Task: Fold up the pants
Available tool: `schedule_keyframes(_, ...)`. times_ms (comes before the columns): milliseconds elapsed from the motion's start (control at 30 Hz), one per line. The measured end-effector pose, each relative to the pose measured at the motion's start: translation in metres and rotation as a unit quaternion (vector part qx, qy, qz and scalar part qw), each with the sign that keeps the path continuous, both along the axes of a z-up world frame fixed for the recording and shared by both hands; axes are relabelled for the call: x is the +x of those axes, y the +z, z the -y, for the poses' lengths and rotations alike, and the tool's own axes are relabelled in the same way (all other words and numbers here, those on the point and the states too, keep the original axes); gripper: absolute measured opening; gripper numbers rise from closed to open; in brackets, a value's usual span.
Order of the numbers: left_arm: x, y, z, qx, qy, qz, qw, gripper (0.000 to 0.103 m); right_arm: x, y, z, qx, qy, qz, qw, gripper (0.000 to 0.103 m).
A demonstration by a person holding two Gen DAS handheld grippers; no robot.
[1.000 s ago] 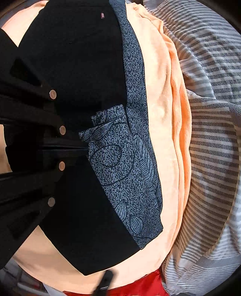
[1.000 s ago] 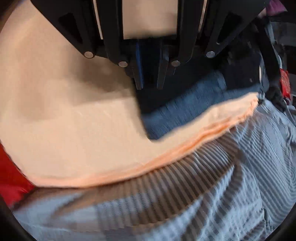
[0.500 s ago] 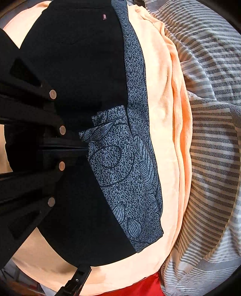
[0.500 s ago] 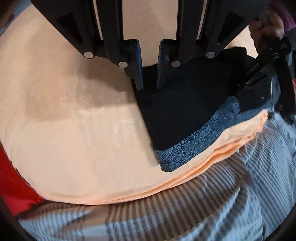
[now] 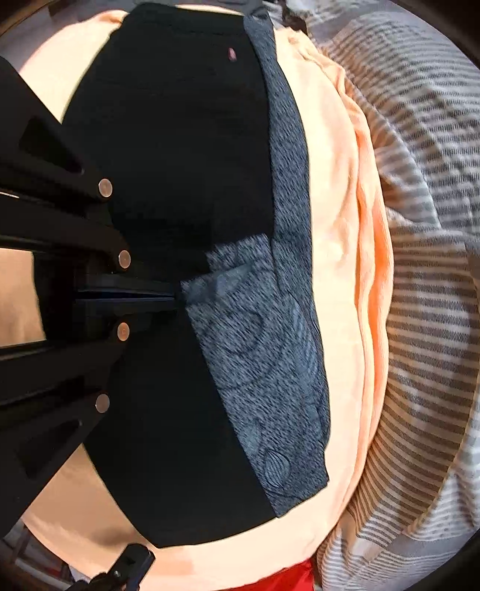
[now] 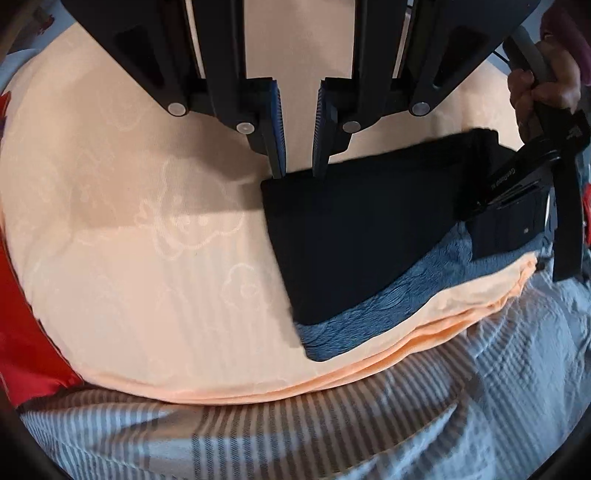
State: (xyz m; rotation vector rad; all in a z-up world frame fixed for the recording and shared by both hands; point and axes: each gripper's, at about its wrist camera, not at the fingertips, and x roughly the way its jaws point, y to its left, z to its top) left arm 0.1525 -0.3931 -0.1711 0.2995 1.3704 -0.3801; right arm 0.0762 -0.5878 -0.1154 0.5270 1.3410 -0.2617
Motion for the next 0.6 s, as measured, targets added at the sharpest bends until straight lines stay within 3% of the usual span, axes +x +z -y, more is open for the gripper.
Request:
schedule_keyframes(133,-0.002,0.007,-0.019,0.003,0.03,-0.013,0.9995,0.002,0.011,0.014,-0.017,-0.01,0.03,0.016,0.999,0.022)
schedule_keyframes(367,-0.008,0.015,-0.057,0.011,0.081,-0.025,0.9963,0.002,0.052,0.019,-0.058,0.003,0.091,0.039,0.995,0.023)
schedule_keyframes(533,-0.014,0.021,-0.079,0.011,0.104,-0.02,0.9943,0.002,0.077,0.004,-0.084,0.004,0.12,0.027,0.992,0.048)
schedule_keyframes(600,-0.015,0.02,-0.085,0.01,0.111,-0.022,0.9936,0.002,0.079,-0.018,-0.088,0.005,0.124,-0.009,0.992,0.048)
